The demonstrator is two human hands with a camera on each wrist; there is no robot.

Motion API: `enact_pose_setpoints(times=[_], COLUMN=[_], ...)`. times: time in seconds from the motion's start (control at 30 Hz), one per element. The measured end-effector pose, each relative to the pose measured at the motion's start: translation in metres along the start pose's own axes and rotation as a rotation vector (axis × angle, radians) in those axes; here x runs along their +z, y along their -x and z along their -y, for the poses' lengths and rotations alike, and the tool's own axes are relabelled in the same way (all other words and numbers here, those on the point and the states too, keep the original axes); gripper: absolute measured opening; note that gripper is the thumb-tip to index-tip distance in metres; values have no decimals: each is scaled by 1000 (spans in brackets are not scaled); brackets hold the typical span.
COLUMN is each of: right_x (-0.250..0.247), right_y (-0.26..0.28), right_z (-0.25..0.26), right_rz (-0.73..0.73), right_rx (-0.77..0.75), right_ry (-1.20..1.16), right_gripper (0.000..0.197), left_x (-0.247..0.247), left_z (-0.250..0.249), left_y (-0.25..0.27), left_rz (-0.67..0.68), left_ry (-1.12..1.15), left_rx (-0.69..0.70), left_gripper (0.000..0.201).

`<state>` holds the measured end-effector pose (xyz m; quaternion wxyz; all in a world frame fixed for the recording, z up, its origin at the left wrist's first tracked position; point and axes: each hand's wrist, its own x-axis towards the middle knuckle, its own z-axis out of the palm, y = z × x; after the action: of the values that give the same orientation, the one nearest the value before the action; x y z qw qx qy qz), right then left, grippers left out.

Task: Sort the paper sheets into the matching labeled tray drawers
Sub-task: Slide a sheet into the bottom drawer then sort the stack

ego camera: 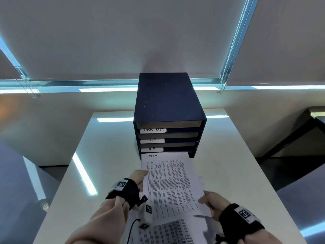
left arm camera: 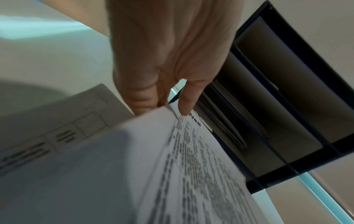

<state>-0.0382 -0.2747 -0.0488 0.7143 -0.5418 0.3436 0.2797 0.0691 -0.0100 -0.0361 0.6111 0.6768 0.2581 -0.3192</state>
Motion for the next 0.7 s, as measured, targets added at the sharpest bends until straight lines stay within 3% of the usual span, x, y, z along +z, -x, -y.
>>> enact_pose_setpoints(times=[0.13, 0.23, 0.3, 0.4, 0.5, 0.57, 0.7], right_x=[4, 12, 17, 23, 18, 15, 33], right_y=[-14, -32, -51, -62, -65, -75, -103], right_z=[31, 50, 57, 64, 69, 71, 87], right_rz=[-93, -147, -168, -103, 7, -27, -98], right_rx=[-82, -172, -219, -188, -31, -14, -101], right_ry=[80, 105, 124, 46, 7, -44, -375], right_gripper=[38, 37, 39, 37, 42, 24, 21], left_x=[-1, -1, 2, 7, 7, 10, 15], left_z=[4, 13, 19, 31, 35, 31, 1], left_y=[10, 11, 10, -5, -23, -31, -55], left_rz=[66, 159, 233, 135, 19, 7, 79], left_ry=[21, 73, 128, 166, 234, 365, 649], left_rx=[15, 42, 34, 115, 191, 203, 231], left_gripper=[9, 27, 26, 24, 22, 15, 13])
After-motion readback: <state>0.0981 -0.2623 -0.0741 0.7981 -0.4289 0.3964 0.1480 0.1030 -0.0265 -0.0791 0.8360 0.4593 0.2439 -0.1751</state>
